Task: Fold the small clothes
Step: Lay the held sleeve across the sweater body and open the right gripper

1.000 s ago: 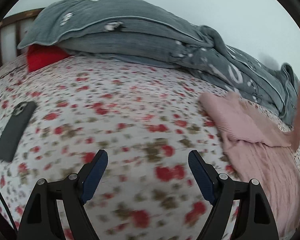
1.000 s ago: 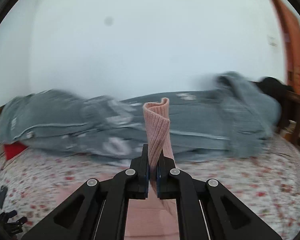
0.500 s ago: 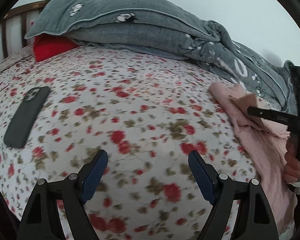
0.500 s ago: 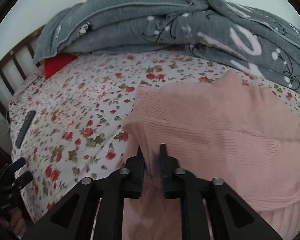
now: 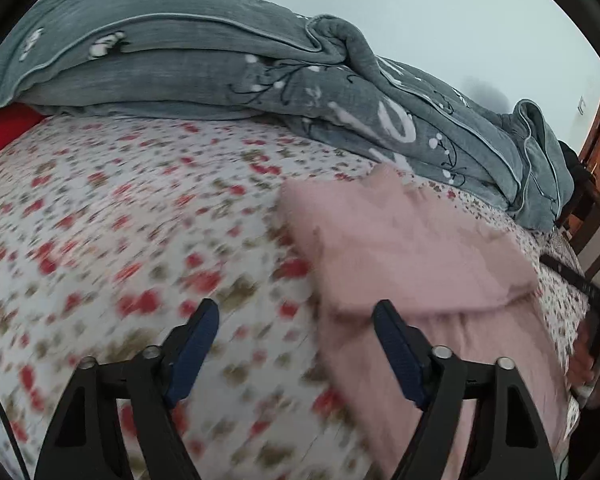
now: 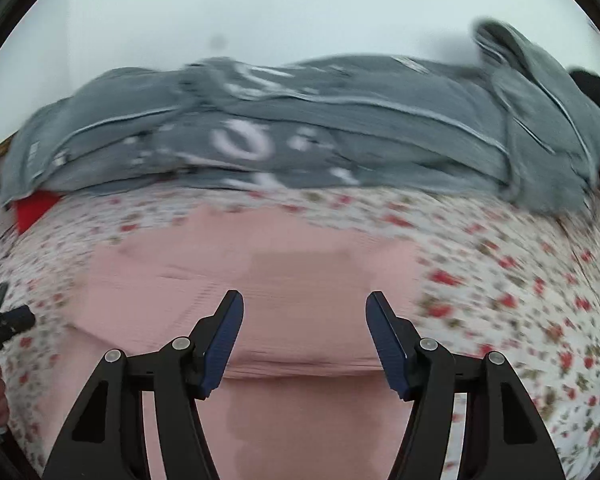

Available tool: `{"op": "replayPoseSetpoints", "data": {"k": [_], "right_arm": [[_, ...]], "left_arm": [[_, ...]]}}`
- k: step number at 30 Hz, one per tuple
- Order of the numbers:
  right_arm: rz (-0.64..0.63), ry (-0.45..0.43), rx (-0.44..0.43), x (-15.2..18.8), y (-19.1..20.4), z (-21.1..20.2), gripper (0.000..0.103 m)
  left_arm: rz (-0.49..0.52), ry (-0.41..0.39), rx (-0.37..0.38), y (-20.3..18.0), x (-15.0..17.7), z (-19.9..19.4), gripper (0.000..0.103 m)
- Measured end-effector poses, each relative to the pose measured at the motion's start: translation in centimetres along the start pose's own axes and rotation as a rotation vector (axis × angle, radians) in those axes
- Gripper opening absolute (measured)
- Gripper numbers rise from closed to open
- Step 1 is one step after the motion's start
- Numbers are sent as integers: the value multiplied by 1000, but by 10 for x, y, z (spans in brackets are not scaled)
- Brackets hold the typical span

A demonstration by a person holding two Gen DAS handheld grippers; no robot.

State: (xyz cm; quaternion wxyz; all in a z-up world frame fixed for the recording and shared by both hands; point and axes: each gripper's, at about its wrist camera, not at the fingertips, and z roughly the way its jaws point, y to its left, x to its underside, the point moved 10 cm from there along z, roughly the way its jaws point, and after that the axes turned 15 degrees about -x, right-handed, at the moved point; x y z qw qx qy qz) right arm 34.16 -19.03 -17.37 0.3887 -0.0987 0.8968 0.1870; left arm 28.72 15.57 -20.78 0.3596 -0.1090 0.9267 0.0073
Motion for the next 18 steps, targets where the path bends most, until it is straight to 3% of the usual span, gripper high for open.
{"op": "replayPoseSetpoints", "data": {"k": [5,7,9,10,14,18], "right_arm": [[57,10,18,14,-47,10,63],[89,20,-1,22,-57,17,63],[119,25,-29,28,-63,24,63],[126,25,-36,31,-64,26,63],[142,23,-90,35,-65,30,63],[171,20,-130,36,-67,32,63]], "left_arm": [[-33,63,35,-24,-20,32,52],[-16,75,7,-28,-22,42,48],[6,91,-38,-30,-20,50,31],[10,95,-35,-31,-18,52,27],[8,39,-47,-33,-22,43,8],[42,-5,-42,-39,-32,34,6]]}}
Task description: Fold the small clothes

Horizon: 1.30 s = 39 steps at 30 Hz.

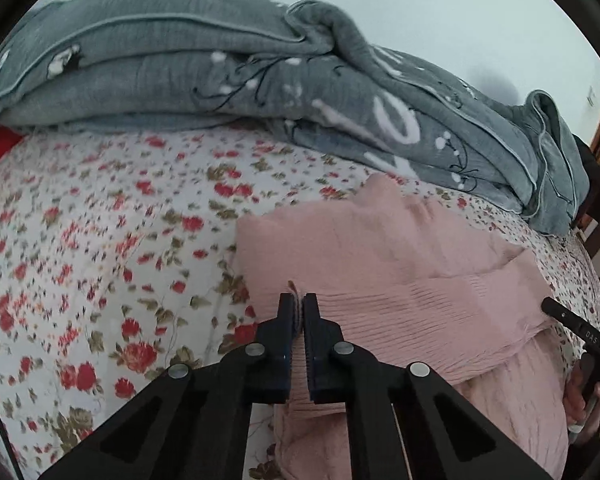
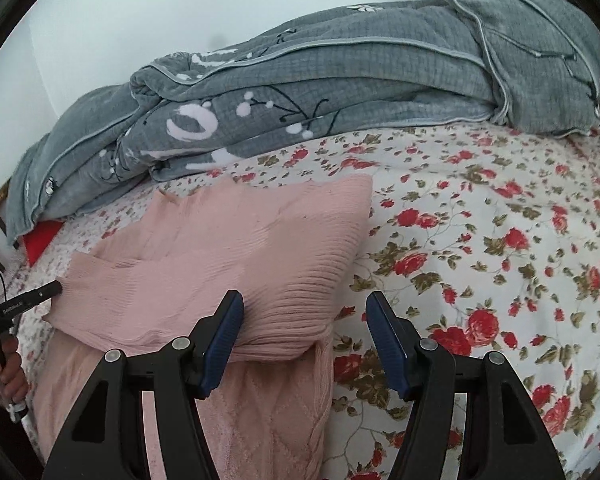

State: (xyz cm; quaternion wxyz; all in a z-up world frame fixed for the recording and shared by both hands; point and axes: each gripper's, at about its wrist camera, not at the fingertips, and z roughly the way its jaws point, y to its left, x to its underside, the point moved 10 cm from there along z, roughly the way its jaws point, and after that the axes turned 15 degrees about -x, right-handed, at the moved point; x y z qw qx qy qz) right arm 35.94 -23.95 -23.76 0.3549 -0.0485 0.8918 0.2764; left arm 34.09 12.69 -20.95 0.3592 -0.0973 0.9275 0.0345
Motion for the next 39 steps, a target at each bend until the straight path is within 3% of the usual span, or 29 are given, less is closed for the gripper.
{"op": "replayPoseSetpoints", "data": {"k": [7,9,13,16,17,19,21,23,25,31,39], "right_arm": [[19,-9,-13,-2,-2,-4,63],[9,-24,-17,-8,1,-10,63],[-63,-78,30,-25,11,-21,71],[-109,-41,59,-25,13,-9,72],[-118,-18,72,-22,12,-3,72],[-120,36,123,-14,4,10,71],[-94,78,131,-8,-4,19,71],[-62,87,110,-5,-9,21,71],[-50,80,108,-4,-11,20,71],[-100,69,193,-1,-7,16,71],[-47,80,158,0,-14,20,71]], "left_arm": [[-61,-82,55,-3,-47,-18,5],[-64,-89,35,0,-51,-17,5],[-18,-6,-40,1,-20,16,5],[13,39,-89,4,4,34,8],[13,32,-89,5,5,33,12],[10,11,-115,11,2,28,32],[16,-40,-98,11,-4,20,60],[48,-93,-126,11,-3,18,63],[73,-79,-150,7,6,28,63],[129,-93,-218,0,14,35,66],[88,-68,-175,3,14,40,70]]}}
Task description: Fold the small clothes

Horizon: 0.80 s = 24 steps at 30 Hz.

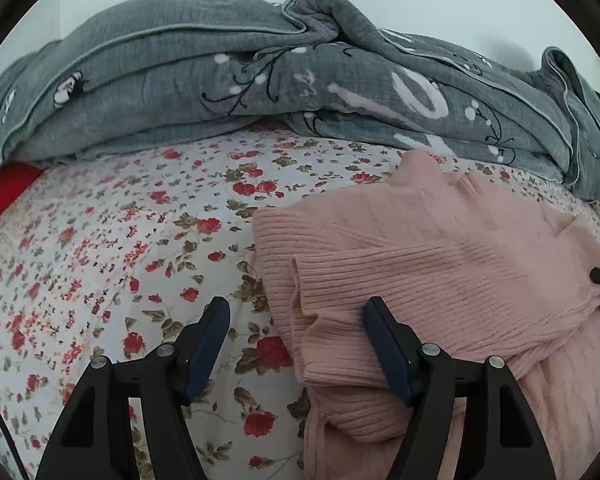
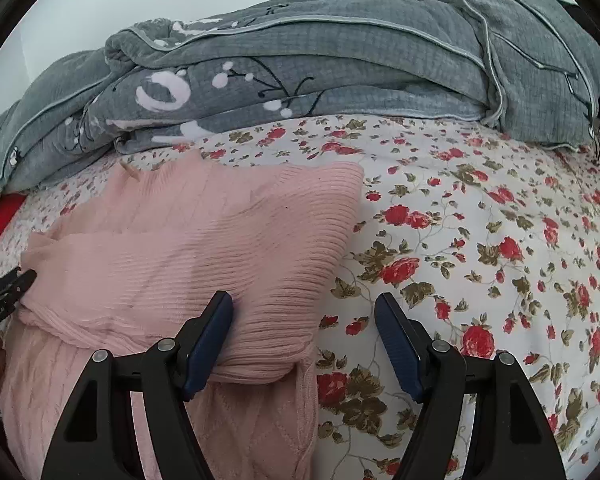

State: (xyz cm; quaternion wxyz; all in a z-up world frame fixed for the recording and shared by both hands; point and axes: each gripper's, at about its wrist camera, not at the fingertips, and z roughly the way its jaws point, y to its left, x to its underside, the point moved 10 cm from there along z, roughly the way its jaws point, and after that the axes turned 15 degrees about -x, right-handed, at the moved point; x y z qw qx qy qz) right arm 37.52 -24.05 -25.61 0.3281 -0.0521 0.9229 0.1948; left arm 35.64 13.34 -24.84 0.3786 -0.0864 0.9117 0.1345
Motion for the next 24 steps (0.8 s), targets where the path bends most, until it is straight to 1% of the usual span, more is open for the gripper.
{"op": "replayPoseSetpoints", "data": {"k": [5,13,24], "right_arm": [[-13,2,15,0,1,1,71],[-8,-4,5,-1,1,0,71],[-7,-8,2,-1,1,-1,71]], "left_arm": [[3,-6,-2,-1,0,0,70],[-4,-2,14,-2,0,0,70],[0,-3,12,-1,0,0,70]]}}
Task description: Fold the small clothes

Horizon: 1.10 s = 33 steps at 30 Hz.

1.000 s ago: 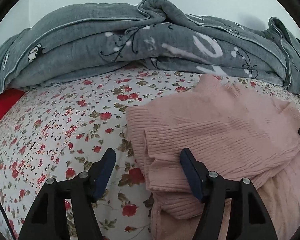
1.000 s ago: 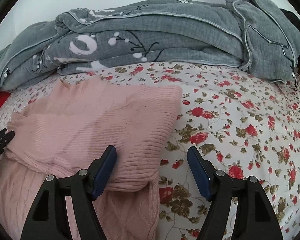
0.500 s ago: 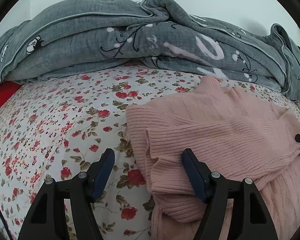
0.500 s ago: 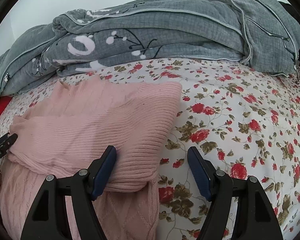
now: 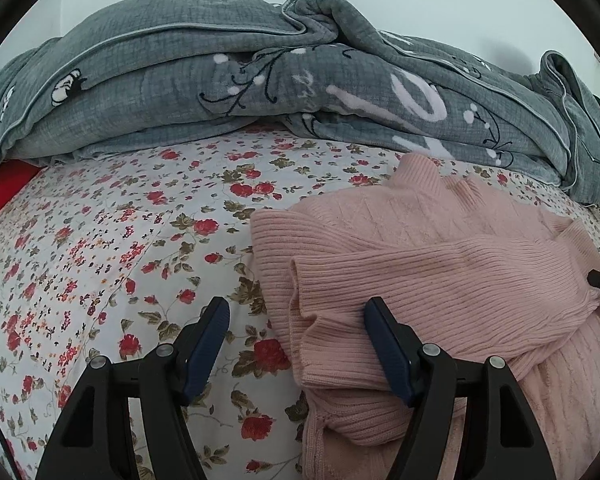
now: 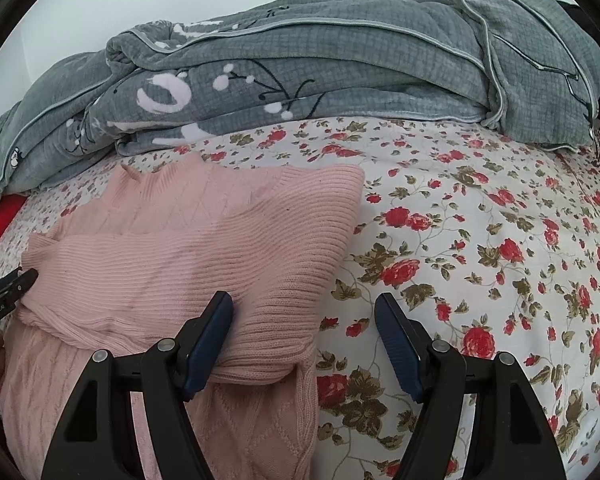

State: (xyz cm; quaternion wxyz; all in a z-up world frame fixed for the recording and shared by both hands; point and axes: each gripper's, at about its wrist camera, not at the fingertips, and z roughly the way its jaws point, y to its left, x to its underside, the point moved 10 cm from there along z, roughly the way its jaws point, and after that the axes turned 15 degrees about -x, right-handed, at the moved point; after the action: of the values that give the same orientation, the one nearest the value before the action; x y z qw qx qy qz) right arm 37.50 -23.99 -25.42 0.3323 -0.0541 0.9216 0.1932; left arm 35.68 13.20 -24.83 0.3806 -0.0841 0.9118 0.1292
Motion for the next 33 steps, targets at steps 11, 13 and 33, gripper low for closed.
{"op": "replayPoseSetpoints", "data": {"k": [11,13,33], "right_arm": [[-2,-2,7,0,1,0,71],[-2,-2,6,0,0,0,71],[-16,6,37,-1,-2,1,76]], "left_arm": [[-2,-1,2,0,0,-1,70],[0,-1,0,1,0,0,70],[-4,-2,6,-2,-1,-2,70]]}}
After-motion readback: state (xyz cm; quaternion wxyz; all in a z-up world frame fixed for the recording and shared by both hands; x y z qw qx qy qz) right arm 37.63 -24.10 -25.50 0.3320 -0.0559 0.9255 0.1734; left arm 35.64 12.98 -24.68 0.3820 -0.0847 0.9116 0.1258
